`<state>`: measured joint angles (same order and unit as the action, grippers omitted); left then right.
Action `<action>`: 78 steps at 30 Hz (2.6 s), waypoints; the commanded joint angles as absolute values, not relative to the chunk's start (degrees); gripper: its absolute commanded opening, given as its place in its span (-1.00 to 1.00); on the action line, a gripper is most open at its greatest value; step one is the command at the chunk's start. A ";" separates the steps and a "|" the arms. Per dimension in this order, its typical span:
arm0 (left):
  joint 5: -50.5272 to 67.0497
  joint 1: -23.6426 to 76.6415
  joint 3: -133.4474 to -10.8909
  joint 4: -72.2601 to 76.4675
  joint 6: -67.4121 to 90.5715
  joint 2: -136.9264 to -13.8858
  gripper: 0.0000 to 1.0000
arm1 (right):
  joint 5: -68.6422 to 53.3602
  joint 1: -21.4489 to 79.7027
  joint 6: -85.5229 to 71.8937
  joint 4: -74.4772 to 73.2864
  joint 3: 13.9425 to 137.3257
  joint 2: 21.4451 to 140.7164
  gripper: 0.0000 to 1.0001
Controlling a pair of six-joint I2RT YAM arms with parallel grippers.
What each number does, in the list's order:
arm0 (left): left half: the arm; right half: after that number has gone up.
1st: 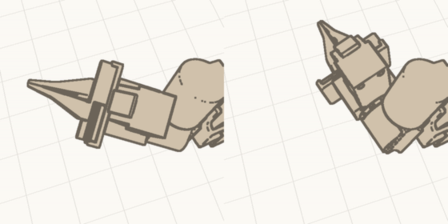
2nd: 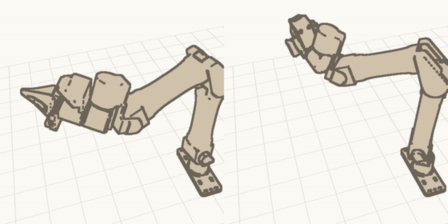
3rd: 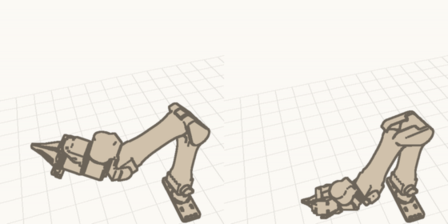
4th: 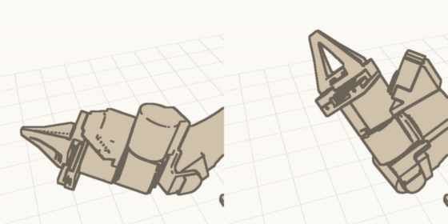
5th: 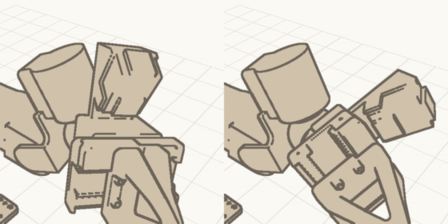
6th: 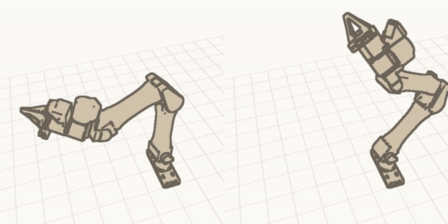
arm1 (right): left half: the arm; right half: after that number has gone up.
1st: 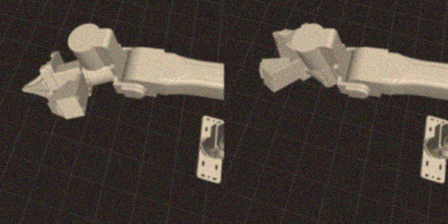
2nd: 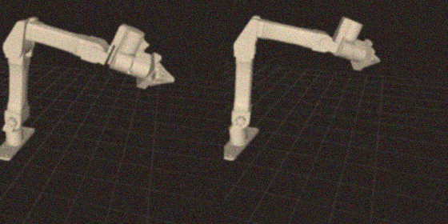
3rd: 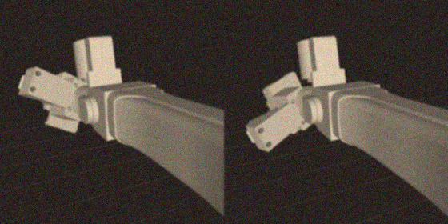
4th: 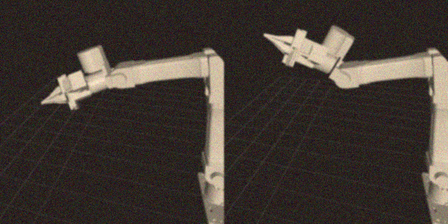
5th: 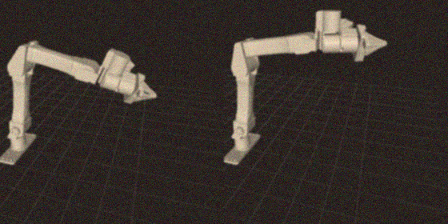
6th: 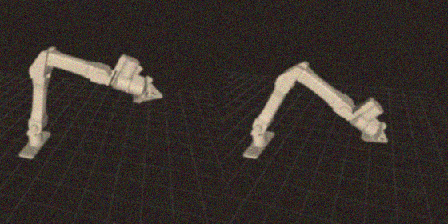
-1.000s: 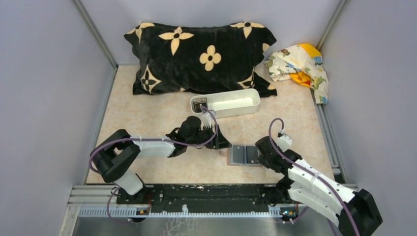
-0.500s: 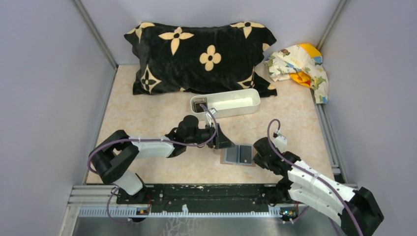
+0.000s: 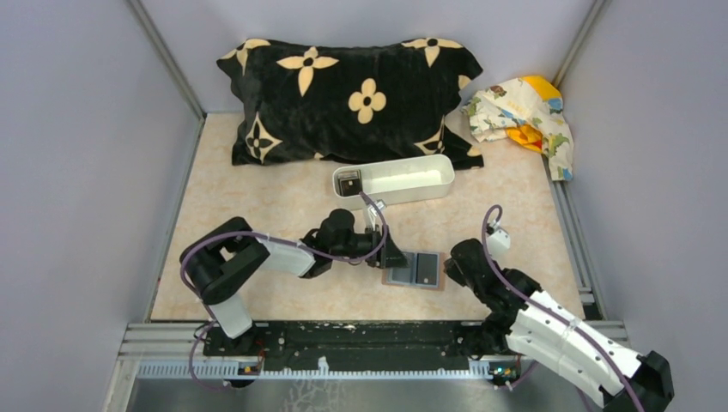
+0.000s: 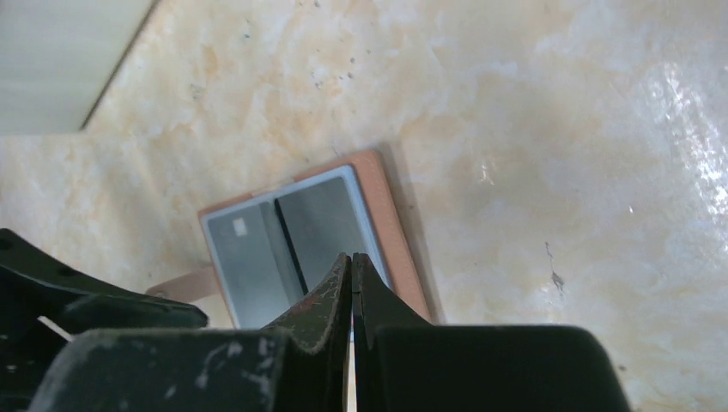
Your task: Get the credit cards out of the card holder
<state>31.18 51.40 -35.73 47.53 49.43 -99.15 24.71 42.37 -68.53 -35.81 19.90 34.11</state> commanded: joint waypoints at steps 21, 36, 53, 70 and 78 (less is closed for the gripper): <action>23.23 56.87 -44.35 36.74 42.43 -107.86 0.26 | 22.50 43.01 -63.94 -25.14 18.73 42.00 -1.00; 22.88 57.74 -44.80 36.74 42.85 -110.05 0.26 | 20.69 42.98 -64.03 -22.68 17.17 43.07 -1.00; 27.31 57.74 -43.83 42.47 45.67 -110.26 0.19 | 17.82 42.98 -63.90 -17.02 15.25 48.18 -1.00; 24.73 57.42 -40.14 50.33 52.37 -111.24 -0.07 | 16.00 42.98 -63.85 -16.67 14.15 47.53 -1.00; 22.54 56.48 -37.71 54.87 55.58 -109.44 -0.07 | 15.85 42.98 -64.42 -19.04 12.40 44.26 -1.00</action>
